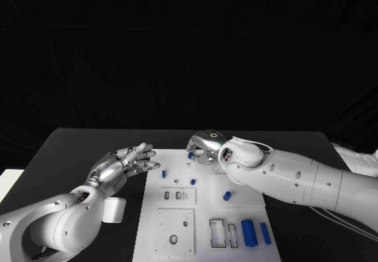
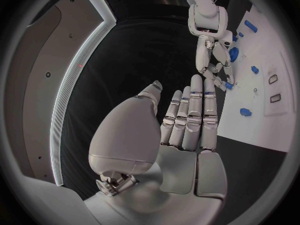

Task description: Assemble the parts on the task board

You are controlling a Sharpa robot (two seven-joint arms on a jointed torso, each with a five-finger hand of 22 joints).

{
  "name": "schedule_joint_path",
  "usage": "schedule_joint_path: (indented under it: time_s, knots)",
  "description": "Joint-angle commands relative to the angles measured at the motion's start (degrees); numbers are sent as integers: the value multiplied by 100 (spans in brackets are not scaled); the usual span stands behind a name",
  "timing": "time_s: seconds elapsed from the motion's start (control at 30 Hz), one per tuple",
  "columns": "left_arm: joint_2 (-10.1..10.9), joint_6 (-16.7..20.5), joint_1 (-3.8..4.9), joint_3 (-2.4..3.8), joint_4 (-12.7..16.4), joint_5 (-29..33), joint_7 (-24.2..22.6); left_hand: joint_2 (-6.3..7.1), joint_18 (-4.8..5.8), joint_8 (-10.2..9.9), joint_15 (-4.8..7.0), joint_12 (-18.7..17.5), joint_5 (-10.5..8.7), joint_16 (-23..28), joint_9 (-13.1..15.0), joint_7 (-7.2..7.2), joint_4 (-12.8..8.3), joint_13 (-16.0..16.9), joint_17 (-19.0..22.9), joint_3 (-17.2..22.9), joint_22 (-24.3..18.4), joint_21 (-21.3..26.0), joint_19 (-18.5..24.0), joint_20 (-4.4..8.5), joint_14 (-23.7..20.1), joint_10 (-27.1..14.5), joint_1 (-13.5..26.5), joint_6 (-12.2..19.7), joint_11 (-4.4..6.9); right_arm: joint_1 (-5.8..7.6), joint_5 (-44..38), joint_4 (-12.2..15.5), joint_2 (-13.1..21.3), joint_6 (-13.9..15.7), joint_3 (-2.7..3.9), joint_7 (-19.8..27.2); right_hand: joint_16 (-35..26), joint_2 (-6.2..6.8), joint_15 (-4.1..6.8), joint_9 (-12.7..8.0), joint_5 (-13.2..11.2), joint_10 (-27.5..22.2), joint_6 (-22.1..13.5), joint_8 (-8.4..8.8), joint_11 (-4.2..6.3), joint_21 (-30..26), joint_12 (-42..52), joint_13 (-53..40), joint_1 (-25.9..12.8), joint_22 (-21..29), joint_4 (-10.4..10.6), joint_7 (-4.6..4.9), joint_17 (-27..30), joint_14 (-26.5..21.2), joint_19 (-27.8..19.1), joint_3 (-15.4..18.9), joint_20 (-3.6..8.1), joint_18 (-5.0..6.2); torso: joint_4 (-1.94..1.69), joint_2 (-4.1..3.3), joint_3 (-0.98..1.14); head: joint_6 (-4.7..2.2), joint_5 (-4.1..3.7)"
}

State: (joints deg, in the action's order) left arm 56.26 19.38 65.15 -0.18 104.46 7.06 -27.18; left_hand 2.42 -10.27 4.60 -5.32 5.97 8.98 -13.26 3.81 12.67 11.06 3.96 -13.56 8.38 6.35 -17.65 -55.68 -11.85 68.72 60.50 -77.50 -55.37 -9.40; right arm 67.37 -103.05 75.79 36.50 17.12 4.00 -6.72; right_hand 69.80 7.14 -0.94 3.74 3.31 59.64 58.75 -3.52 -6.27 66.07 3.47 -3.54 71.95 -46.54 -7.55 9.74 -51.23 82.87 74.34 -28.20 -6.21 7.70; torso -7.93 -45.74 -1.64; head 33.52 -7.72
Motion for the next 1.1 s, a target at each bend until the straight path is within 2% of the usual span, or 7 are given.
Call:
schedule_joint_path:
  time_s: [0.03,0.2,0.5,0.8,0.9,1.0,1.1]
  knots:
    - [-9,-72,8,5,6,7,-17,-25,-22,-39,-43,-45,-35,43,-7,24,-40,-10,-10,3,-13,37,1,-28,5,-44,18,13,3,-5,-89,-13,-15,90,-2,-16,-163,149,-30,-22,-54,-423,-330,16,-54,-244,-8,9,-2,338,103,25,221,-56,-121,265,-55,78,-1,-4,0,-5,0]
    - [-9,-77,8,5,0,7,-12,-26,-22,-44,-45,-52,-35,50,-7,25,-43,-10,-13,1,-16,41,3,-30,0,-52,18,18,0,-5,-75,34,12,208,-4,-4,-237,125,-35,6,-48,-551,-480,-16,-56,-377,54,-17,416,445,553,23,268,23,-3,881,-82,84,4,-8,3,-19,-5]
    - [-19,-82,9,5,-14,14,-12,-30,-22,-50,-49,-63,-35,58,-7,26,-48,-11,-17,0,-20,46,6,-32,-7,-61,19,22,-2,3,503,681,744,407,17,-58,213,21,80,28,156,526,-176,-66,98,36,470,-128,446,-205,786,-31,-447,229,338,838,14,-35,24,-10,-6,-60,-58]
    - [-43,-77,9,4,-43,32,-11,-30,-22,-50,-49,-63,-35,58,-7,26,-48,-11,-17,0,-20,46,6,-32,-7,-61,19,22,-2,81,1623,1162,1713,120,50,-407,1011,393,343,21,636,2003,-141,-63,423,798,1431,-963,52,-1345,1257,-247,-1725,409,729,1509,292,-229,104,-20,-8,-102,-83]
    - [-45,-75,9,4,-46,33,-15,-30,-22,-50,-49,-63,-35,58,-7,26,-48,-11,-17,0,-20,46,6,-32,-7,-61,19,22,-2,91,1707,1190,1863,-44,53,-510,1152,355,366,30,841,1871,-194,-92,434,924,2036,-1660,153,-1526,1428,-278,-1953,425,770,2023,325,-255,112,-28,2,-109,-71]
    - [-44,-69,9,3,-50,34,-22,-36,-22,-50,-49,-65,-34,63,-6,20,-52,-10,-20,3,-23,49,7,-34,-10,-60,15,19,-1,98,1740,1170,1957,-270,54,-602,1343,173,248,26,881,1438,-321,-164,467,1124,4683,-4657,484,-1815,2077,-217,-2287,442,795,2865,282,-299,118,-31,5,-99,-60]
    - [-52,-68,8,3,-55,34,-27,-36,-22,-50,-49,-65,-34,63,-6,20,-52,-10,-20,3,-23,49,7,-34,-10,-60,15,19,-1,100,1706,1145,1986,-410,54,-645,1440,215,288,31,962,1652,-317,-206,381,1213,5431,-5455,608,-1970,2214,-214,-2499,477,829,2917,261,-318,108,-26,-2,-97,-76]
